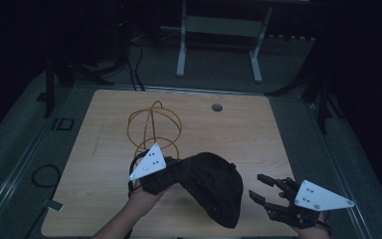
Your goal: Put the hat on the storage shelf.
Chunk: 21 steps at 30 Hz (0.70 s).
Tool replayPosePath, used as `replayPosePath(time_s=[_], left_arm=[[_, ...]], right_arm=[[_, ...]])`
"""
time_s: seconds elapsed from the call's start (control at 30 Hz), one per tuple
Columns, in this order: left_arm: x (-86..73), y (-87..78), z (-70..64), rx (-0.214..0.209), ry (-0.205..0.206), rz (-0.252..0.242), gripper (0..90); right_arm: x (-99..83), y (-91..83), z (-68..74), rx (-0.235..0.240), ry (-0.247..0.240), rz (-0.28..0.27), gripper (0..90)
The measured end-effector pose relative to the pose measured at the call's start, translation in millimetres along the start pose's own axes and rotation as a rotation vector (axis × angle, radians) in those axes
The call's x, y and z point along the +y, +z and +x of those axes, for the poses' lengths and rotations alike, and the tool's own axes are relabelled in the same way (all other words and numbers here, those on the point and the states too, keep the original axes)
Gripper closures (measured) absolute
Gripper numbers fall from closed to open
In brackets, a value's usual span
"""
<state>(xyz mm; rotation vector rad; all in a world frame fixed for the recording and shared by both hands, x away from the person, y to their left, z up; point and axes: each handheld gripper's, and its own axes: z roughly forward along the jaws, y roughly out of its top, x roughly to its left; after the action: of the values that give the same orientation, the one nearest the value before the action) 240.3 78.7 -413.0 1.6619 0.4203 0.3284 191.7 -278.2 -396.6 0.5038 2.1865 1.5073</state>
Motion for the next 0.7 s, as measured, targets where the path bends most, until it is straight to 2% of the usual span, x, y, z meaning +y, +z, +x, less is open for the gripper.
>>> replayPosePath(time_s=[0.1,0.2,0.3,0.37,0.47,0.63,0.7], left_arm=[[-1.9,-0.7,0.9,-0.069,0.0,0.018,89.5],[-3.8,-1.2,1.3,-0.082,-0.009,0.025,89.5],[-4.8,-2.3,4.1,-0.08,-0.028,0.03,89.5],[-4.7,-2.9,6.1,-0.091,-0.053,0.022,89.5],[-3.2,-4.0,7.0,-0.082,-0.059,0.018,89.5],[-2.8,-5.4,9.1,-0.088,-0.08,0.009,89.5],[-2.3,-4.3,7.5,-0.09,-0.075,0.014,89.5]], right_arm=[[9.0,12.1,5.2,0.068,-0.061,0.018,49.3],[14.4,23.4,13.1,0.127,-0.118,0.033,48.9],[18.6,30.4,19.0,0.146,-0.162,0.031,48.7],[21.7,35.3,21.4,0.17,-0.172,0.027,48.8],[24.5,42.8,24.3,0.195,-0.196,0.034,48.7],[28.4,44.7,27.3,0.217,-0.208,0.018,48.5],[28.8,49.9,29.8,0.211,-0.213,0.039,48.2]])
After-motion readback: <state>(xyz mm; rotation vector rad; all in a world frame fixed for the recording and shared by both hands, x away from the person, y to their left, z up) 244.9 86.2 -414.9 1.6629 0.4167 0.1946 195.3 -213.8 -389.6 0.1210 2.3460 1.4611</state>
